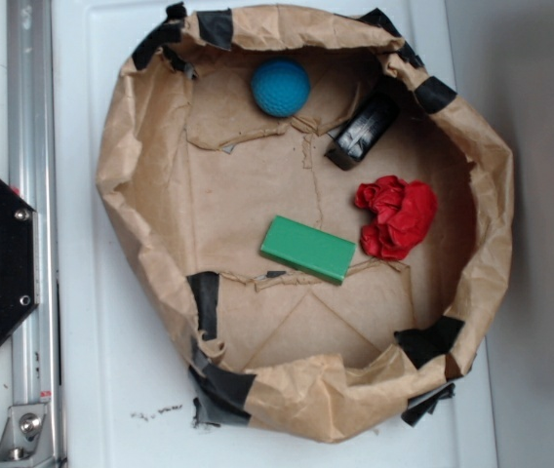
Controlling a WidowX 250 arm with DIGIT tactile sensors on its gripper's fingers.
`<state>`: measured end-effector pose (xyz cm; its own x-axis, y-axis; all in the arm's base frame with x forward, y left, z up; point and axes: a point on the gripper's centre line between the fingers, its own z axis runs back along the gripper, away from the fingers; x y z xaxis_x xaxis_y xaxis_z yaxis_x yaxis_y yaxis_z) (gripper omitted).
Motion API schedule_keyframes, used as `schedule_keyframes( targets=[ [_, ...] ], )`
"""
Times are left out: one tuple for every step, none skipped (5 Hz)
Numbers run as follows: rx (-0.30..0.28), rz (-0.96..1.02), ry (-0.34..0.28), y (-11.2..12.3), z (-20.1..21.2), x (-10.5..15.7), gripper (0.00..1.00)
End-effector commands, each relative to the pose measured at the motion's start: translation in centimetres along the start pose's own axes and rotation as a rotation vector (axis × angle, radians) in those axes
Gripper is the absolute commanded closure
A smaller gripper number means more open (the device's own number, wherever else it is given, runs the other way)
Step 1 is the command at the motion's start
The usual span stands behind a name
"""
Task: Grab the black box.
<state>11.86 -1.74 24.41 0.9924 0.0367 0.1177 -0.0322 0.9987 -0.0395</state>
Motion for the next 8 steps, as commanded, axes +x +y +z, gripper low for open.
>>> schedule_keyframes(
  targets=[
    [0.0, 0.0, 0.0, 0.0, 0.0, 0.0, 0.0],
    [0.143, 0.221, -0.057, 2.9, -5.3, 4.5, 0.0],
    [0.156, 0.427, -0.12, 5.7, -8.6, 8.8, 0.0],
    [0.12, 0.6, -0.176, 6.3, -11.8, 12.3, 0.0],
    [0.138, 0.684, -0.282, 7.1, -13.1, 12.5, 0.0],
    [0.136, 0.699, -0.29, 7.0, -15.6, 13.9, 0.0],
    [0.195, 0.703, -0.289, 7.6, -17.2, 14.7, 0.0],
    [0.189, 0.695, -0.268, 7.9, -18.5, 16.5, 0.0]
  ],
)
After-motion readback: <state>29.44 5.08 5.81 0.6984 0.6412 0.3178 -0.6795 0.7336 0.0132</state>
